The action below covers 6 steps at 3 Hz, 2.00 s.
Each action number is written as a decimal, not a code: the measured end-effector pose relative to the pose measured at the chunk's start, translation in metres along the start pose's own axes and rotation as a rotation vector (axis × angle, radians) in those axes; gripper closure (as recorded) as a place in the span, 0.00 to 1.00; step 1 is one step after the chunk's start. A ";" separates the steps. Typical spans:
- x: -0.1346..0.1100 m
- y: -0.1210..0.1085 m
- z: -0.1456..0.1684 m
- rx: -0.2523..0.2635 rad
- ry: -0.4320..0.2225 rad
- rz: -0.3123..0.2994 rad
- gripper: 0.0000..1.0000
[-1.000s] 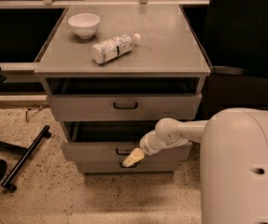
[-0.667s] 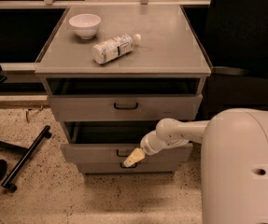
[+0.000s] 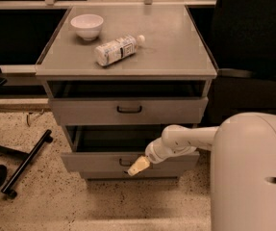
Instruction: Open middle drawer
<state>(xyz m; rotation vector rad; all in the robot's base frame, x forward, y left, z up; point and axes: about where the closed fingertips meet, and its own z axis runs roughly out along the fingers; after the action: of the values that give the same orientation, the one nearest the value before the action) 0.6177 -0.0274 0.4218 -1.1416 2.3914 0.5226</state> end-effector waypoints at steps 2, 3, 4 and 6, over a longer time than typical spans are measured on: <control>0.001 0.005 0.000 -0.010 0.011 0.012 0.00; 0.024 0.032 -0.020 -0.039 0.044 0.061 0.00; 0.026 0.036 -0.023 -0.043 0.048 0.068 0.00; 0.067 0.086 -0.063 -0.101 0.065 0.168 0.00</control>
Offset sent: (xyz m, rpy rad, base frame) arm -0.1064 -0.0029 0.0082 -0.0146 0.2250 -0.0127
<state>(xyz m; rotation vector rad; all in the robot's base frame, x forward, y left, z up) 0.4979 -0.0511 0.4511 -1.0185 2.5579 0.6777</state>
